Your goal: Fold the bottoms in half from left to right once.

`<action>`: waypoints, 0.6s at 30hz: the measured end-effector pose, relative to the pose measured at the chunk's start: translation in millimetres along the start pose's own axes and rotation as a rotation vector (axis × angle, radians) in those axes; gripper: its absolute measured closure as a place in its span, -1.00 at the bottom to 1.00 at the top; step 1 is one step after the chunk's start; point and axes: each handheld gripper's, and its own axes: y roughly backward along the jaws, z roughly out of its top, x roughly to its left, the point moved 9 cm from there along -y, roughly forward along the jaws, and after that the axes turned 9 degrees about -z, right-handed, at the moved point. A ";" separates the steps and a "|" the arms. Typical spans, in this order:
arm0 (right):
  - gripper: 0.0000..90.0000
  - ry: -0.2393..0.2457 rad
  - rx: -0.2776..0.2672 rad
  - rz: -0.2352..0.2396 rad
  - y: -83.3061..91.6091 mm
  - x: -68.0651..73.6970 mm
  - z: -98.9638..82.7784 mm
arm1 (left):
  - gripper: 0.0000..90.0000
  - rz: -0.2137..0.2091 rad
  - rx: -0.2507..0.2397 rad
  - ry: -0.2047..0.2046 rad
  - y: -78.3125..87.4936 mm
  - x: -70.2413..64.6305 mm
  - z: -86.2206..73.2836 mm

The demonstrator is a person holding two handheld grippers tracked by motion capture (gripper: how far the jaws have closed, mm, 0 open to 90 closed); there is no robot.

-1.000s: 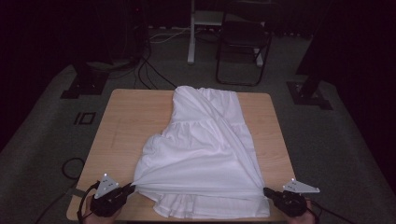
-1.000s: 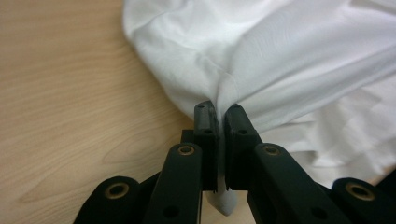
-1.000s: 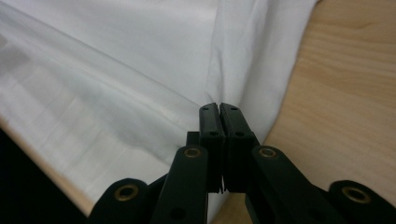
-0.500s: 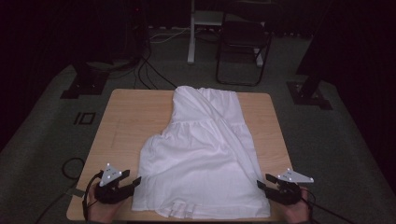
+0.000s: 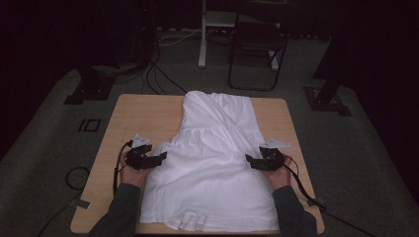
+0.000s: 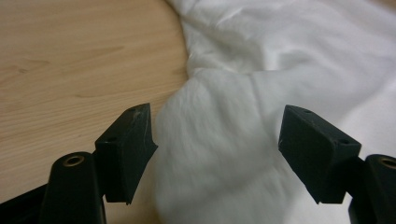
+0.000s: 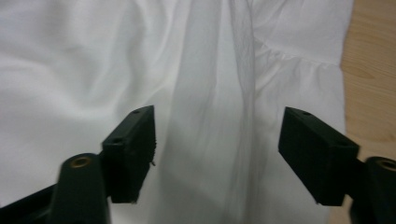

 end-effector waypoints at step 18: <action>0.83 -0.018 0.125 -0.182 -22.1 -43.2 -24.0 | 0.94 -0.075 0.088 0.049 2.1 2.0 -45.9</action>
